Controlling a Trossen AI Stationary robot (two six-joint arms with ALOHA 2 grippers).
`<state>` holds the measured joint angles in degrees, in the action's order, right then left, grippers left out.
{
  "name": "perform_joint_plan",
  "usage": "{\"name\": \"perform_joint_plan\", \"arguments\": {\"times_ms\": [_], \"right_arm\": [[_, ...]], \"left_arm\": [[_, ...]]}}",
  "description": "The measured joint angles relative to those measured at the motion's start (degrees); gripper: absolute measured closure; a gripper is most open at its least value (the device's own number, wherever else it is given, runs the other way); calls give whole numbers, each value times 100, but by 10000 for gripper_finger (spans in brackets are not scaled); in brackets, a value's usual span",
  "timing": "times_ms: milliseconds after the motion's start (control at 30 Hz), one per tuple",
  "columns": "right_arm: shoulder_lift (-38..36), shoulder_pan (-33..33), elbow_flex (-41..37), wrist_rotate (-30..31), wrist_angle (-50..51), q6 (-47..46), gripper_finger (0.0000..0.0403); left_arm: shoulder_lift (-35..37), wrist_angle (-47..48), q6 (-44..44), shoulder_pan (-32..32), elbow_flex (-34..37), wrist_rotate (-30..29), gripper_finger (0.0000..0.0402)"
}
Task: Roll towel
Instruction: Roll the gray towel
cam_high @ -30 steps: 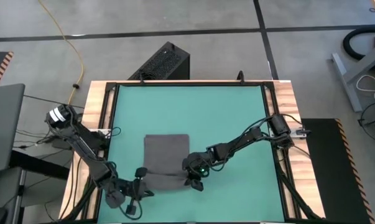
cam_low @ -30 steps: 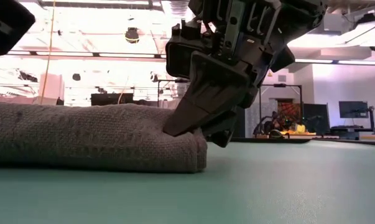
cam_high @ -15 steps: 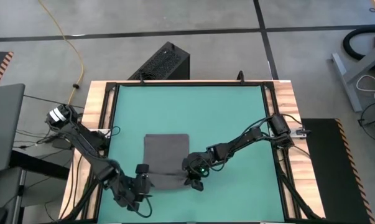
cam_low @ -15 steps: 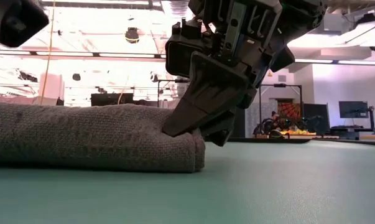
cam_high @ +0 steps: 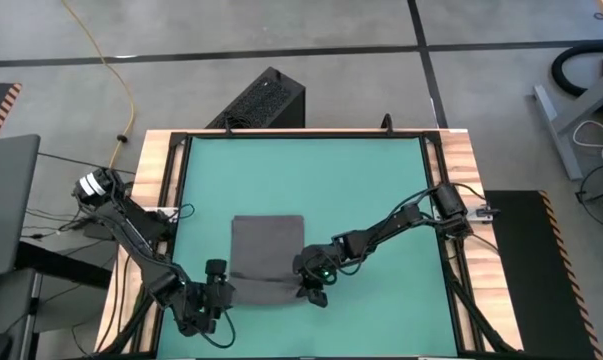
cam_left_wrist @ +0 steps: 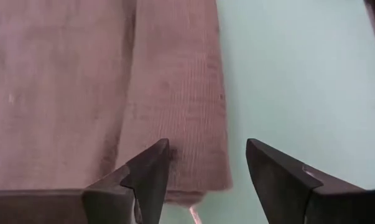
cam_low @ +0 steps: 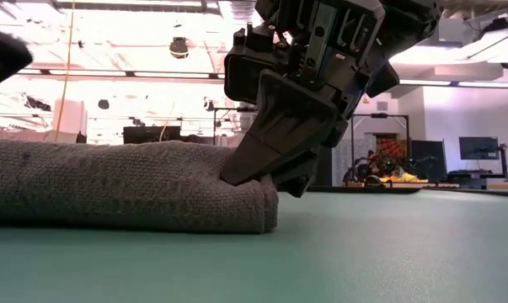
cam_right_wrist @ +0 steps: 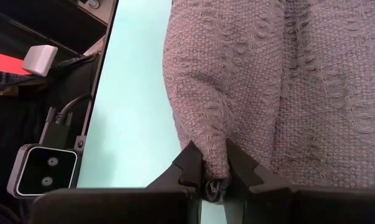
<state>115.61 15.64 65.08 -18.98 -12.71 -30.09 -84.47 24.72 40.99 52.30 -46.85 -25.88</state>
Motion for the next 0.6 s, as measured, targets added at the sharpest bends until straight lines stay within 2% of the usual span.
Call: {"name": "perform_joint_plan", "arguments": {"times_ms": [200,333,600], "right_arm": [[-1,-9,2,-7,-4,-13,349],[-1,-9,2,-28,1,-127,349],[-1,-66,2,-50,9,-145,349]], "left_arm": [[0,-240,326,133,548,-349,198],[-49,-682,206,91,757,-255,198],[-848,-1000,303,70,800,-230,198]]}}
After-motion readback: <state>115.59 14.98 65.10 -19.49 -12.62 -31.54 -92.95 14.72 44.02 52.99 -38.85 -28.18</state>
